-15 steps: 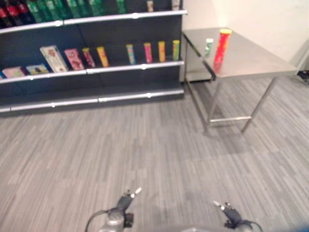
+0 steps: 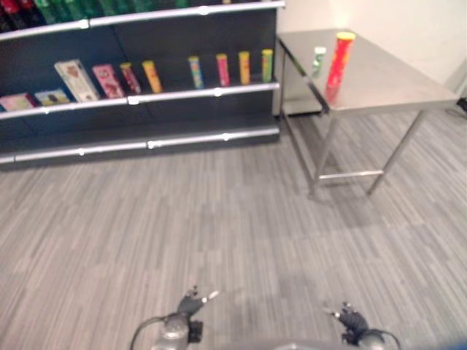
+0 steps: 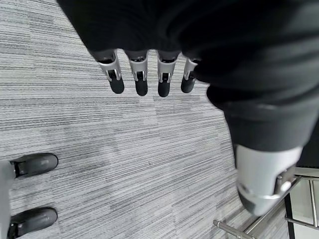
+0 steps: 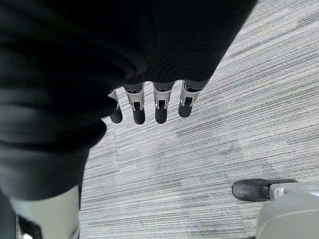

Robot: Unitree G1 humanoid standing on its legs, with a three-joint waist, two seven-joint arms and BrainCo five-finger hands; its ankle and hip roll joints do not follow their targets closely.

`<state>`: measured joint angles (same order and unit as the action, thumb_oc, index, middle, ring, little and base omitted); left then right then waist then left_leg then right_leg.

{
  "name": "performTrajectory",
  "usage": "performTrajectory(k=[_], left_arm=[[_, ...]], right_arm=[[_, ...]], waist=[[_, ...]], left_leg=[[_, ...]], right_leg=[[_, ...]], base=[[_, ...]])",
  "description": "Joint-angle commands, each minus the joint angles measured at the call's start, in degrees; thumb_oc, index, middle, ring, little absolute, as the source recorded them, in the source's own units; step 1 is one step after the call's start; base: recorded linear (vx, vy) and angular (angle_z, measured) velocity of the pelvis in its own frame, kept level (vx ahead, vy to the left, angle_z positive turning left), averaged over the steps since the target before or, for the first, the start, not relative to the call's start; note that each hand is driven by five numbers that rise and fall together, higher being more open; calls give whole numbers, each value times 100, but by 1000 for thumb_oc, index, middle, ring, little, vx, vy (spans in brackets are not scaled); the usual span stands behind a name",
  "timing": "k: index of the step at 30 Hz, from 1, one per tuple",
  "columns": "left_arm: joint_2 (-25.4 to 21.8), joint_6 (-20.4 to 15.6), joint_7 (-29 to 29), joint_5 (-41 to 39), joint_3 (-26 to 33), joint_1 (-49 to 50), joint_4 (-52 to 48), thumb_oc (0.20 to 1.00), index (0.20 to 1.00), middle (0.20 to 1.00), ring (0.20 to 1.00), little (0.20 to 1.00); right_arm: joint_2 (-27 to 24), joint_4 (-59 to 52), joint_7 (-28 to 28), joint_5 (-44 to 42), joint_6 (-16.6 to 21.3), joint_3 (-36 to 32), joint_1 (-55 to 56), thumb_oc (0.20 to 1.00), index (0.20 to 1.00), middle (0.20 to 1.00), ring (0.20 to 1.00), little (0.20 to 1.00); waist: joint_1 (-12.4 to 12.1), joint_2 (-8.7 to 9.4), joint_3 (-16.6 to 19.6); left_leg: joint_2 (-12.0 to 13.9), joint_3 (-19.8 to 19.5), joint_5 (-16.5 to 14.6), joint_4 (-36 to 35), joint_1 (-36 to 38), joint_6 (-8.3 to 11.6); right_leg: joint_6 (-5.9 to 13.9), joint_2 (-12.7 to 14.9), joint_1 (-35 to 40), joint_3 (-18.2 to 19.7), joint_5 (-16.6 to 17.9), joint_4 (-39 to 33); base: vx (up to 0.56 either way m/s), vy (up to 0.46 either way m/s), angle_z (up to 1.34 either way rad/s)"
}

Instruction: Put the goods on the table back onto the shelves and tidy them up.

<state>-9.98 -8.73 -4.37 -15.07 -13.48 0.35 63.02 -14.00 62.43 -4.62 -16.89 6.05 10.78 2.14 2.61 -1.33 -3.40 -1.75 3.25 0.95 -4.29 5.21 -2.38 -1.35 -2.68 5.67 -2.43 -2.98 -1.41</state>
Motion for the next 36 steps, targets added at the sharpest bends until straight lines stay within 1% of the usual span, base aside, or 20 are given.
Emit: performTrajectory(k=[1,8,15,20,23,26,30,36], left_arm=[[-70,-208,-53,11,93,-241,104,1000,1000,1000,1000,1000],[-105,-202,-2,107,64,-247,181,1000,1000,1000,1000,1000],[-93,-187,-11,158,77,-241,255,1000,1000,1000,1000,1000],[-57,-187,-53,132,102,-240,288,1000,1000,1000,1000,1000],[-62,-191,-77,55,107,-283,253,1000,1000,1000,1000,1000],[-68,-203,-83,14,74,-346,193,1000,1000,1000,1000,1000],[-62,-200,-76,46,83,-302,214,1000,1000,1000,1000,1000],[-112,-205,-64,61,97,-295,224,1000,1000,1000,1000,1000]], right_arm=[[-146,-184,-64,208,232,326,-346,1000,1000,1000,1000,1000],[-231,-352,-23,505,228,578,-505,1000,1000,1000,1000,1000],[-135,-416,-27,443,237,607,-506,1000,1000,1000,1000,1000],[-28,-186,-71,428,207,582,-447,1000,1000,1000,1000,1000],[36,-132,-67,306,203,542,-408,1000,1000,1000,1000,1000],[31,-133,-56,200,204,504,-387,1000,1000,1000,1000,1000],[54,-81,-19,40,223,387,-300,1000,1000,1000,1000,1000],[76,28,13,-54,203,321,-255,1000,1000,1000,1000,1000]], waist=[[8,296,43],[-71,333,14],[-74,343,19],[-61,335,11],[-47,348,-51],[-36,384,-110],[26,335,-5],[71,304,-26]], left_leg=[[183,-368,-426,-71,199,517],[173,-431,-397,-71,173,524],[175,-455,-391,-71,166,533],[188,-486,-408,-71,194,540],[200,-484,-347,-71,187,536],[169,-441,-353,112,46,548],[164,-375,-344,-71,70,513],[128,-317,-378,-71,-34,458]], right_leg=[[743,411,123,233,86,-359],[749,422,124,180,89,-359],[734,415,128,153,84,-359],[718,387,156,162,58,-359],[704,366,148,213,51,-359],[706,390,110,207,70,-359],[742,350,8,235,116,-359],[800,395,-162,344,162,-301]], base=[[0,0,0],[-11,-1,9],[-7,-7,3],[0,0,0],[-12,-1,0],[-30,0,1],[0,0,0],[7,61,-4]])
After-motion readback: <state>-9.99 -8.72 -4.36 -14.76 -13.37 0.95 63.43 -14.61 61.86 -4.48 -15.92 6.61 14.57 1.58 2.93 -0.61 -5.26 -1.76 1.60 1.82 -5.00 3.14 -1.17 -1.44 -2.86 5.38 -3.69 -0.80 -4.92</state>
